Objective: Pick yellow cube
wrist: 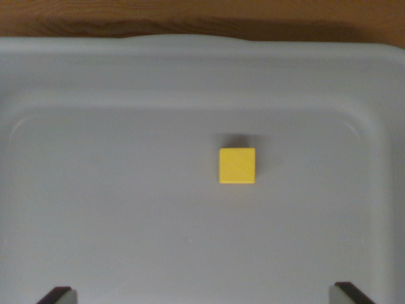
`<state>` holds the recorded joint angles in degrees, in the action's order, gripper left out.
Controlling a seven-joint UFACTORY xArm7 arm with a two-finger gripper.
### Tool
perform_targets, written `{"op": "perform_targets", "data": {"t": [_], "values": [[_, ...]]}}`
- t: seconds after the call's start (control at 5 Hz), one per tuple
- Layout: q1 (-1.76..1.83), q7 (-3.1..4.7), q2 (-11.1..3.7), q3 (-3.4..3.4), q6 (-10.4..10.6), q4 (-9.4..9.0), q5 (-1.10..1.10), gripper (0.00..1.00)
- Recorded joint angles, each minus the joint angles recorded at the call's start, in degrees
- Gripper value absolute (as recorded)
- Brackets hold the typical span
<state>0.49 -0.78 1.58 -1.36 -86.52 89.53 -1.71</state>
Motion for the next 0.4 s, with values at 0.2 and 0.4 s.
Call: {"op": "perform_targets", "data": {"t": [0.2,0.4], "values": [[-0.09,0.20,-0.98,0.10,1.25,-0.50,0.08,0.00],[-0.09,0.20,-0.98,0.10,1.25,-0.50,0.08,0.00]]}}
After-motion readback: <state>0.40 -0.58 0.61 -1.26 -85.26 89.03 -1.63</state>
